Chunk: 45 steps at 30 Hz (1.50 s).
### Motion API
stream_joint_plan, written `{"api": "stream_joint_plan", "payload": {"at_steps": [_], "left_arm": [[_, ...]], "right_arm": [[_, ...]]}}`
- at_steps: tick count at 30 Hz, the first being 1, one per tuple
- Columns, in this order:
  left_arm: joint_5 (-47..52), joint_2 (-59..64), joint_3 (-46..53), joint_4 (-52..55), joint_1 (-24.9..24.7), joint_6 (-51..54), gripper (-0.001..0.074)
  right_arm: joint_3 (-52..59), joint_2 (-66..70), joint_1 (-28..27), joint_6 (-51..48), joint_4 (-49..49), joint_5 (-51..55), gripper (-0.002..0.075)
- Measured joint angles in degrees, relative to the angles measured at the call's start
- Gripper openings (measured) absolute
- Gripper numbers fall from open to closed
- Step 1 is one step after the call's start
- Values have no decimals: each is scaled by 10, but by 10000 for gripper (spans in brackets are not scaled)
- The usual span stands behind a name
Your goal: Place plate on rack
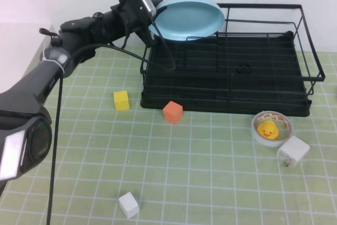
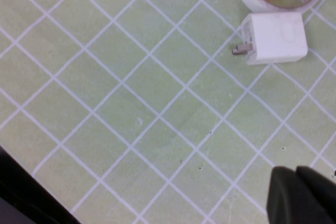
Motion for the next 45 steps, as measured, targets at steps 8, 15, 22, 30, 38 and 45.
{"api": "stream_joint_plan", "payload": {"at_steps": [8, 15, 22, 30, 38, 45], "left_arm": [[4, 0, 0, 1, 0, 11, 69], [8, 6, -1, 1, 0, 3, 247], [17, 1, -1, 1, 0, -2, 345], [26, -78, -1, 2, 0, -164, 204], [41, -230, 2, 317, 11, -586, 10], [273, -384, 10, 704, 56, -977, 0]], "right_arm": [[1, 0, 0, 0, 7, 0, 0], [1, 0, 0, 0, 7, 0, 0], [1, 0, 0, 0, 8, -1, 0], [1, 0, 0, 0, 8, -8, 0], [1, 0, 0, 0, 7, -1, 0], [1, -55, 0, 17, 7, 0, 0]]}}
